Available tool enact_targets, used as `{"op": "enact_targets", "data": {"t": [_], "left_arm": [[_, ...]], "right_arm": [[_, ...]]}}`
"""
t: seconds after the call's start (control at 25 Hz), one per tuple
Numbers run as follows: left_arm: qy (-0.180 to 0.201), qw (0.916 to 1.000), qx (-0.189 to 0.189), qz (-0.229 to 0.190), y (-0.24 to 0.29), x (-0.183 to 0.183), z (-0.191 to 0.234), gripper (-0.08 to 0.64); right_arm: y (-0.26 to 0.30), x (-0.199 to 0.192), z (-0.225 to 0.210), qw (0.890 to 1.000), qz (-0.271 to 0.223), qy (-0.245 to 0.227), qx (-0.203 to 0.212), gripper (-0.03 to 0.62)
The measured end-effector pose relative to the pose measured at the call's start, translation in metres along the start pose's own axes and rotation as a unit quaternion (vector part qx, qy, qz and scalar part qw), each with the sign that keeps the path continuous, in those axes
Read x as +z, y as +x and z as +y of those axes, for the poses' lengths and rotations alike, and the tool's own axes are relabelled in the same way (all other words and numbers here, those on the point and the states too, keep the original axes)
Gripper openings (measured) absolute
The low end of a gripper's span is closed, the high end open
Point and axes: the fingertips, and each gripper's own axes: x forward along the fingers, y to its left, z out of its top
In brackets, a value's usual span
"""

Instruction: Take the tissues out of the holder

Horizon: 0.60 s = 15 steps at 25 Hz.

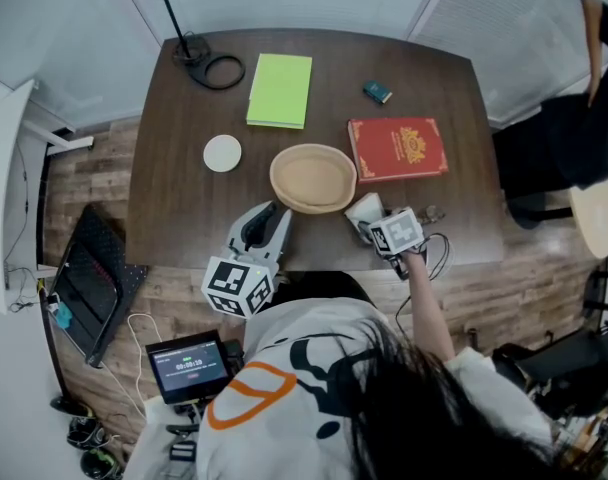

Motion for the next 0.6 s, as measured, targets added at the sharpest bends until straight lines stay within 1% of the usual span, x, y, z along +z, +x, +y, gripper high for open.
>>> {"op": "enact_targets", "data": {"t": [0.08, 0.2, 0.24, 0.44, 0.6], "left_arm": [[0.000, 1.0000, 0.001, 0.000, -0.001, 0.000, 0.001, 0.098], [0.000, 1.0000, 0.000, -0.001, -0.001, 0.000, 0.001, 0.098], [0.000, 1.0000, 0.000, -0.001, -0.002, 0.000, 0.001, 0.098], [0.001, 1.0000, -0.004, -0.001, -0.006, -0.002, -0.001, 0.098], [0.003, 0.9999, -0.010, -0.002, -0.010, -0.004, -0.004, 0.098]], "right_arm": [[-0.001, 0.002, -0.001, 1.000, -0.006, 0.005, -0.006, 0.275], [-0.001, 0.003, -0.002, 1.000, -0.014, 0.014, -0.007, 0.292], [-0.002, 0.004, -0.001, 1.000, -0.019, 0.015, -0.006, 0.310], [-0.014, 0.014, 0.005, 0.999, -0.041, 0.010, 0.001, 0.314], [-0.021, 0.020, 0.009, 0.997, -0.071, 0.020, -0.008, 0.314]]}}
